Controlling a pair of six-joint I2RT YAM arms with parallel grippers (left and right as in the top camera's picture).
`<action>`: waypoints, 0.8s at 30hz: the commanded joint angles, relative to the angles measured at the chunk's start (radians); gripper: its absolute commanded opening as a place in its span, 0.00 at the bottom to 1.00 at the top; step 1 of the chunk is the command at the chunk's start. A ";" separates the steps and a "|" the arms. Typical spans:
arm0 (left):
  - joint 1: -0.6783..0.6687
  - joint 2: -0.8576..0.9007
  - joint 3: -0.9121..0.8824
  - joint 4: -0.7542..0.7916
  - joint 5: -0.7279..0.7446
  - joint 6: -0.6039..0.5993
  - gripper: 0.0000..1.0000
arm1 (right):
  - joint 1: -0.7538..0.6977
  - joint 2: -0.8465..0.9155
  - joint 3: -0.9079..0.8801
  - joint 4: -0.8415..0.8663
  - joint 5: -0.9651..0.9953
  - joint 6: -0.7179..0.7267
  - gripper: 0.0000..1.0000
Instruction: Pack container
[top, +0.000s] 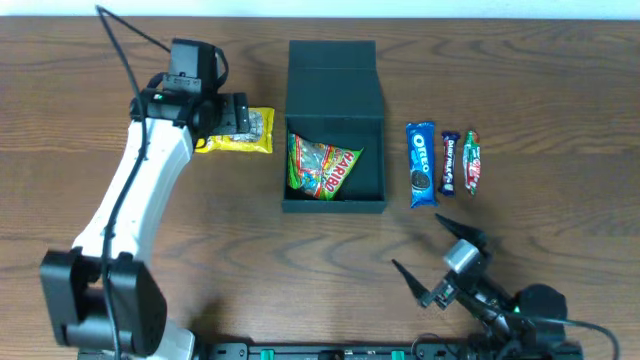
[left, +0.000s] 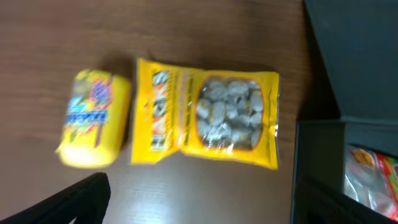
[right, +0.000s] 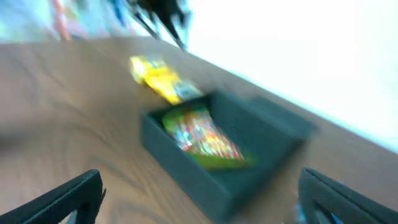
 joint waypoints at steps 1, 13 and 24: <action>-0.002 0.106 0.016 0.043 0.058 0.064 0.95 | 0.009 -0.006 0.002 0.177 -0.268 0.246 0.99; -0.034 0.314 0.016 0.178 0.018 0.084 0.92 | -0.009 0.002 0.002 0.357 -0.161 0.739 0.99; -0.038 0.358 0.016 0.181 -0.016 0.018 0.39 | -0.013 0.004 0.002 0.409 -0.152 0.969 0.99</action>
